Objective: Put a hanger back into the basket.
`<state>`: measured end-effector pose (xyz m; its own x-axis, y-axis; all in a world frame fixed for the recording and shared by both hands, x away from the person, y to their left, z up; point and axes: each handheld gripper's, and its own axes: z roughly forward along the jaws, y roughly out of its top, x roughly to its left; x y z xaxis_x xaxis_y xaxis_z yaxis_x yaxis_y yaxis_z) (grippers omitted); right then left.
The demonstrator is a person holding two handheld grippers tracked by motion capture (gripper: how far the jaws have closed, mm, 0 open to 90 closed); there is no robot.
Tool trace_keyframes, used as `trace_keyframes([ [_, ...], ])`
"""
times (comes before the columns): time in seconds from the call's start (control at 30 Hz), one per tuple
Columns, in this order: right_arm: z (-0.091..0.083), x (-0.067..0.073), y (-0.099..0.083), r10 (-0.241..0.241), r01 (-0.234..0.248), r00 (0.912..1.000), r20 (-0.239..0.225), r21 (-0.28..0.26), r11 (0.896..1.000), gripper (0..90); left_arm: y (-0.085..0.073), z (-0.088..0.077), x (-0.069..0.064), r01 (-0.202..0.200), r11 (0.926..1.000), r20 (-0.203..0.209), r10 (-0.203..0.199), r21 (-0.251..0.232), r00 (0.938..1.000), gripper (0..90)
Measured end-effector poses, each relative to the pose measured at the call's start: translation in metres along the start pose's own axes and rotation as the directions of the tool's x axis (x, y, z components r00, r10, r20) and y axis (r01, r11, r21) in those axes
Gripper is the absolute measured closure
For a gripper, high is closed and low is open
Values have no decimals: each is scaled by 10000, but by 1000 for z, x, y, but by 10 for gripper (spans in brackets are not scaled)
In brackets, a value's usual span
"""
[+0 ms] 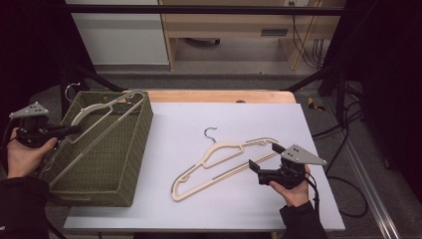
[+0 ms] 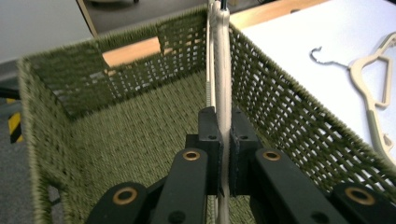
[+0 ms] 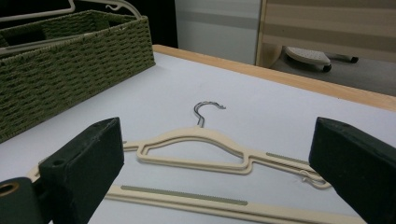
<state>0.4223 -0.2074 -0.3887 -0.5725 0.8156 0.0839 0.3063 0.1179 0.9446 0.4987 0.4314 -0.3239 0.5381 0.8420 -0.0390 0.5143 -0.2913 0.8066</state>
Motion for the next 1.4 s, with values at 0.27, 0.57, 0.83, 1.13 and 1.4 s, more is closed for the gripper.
trace_keyframes([
  [0.27,1,1,0,-8,8,10000,-10,41,10000,39,-25,22,4,554,9977,192,-561,386,9982,858],
  [0.57,2,1,0,-73,73,10000,-52,81,9999,40,-39,41,8,1364,9887,93,-1372,622,9905,843],
  [0.83,3,2,-1,11,-10,10000,-51,114,9999,41,-47,44,18,1865,9733,-1488,-1663,1341,9748,798],
  [1.13,6,3,-1,-32,34,9999,-129,165,9999,41,-50,47,23,2488,9518,-2395,-2030,1796,9494,590],
  [1.4,6,4,-1,11,-9,9999,-165,143,9999,43,-53,51,26,2766,9344,-2654,-2146,2244,9400,500],
])
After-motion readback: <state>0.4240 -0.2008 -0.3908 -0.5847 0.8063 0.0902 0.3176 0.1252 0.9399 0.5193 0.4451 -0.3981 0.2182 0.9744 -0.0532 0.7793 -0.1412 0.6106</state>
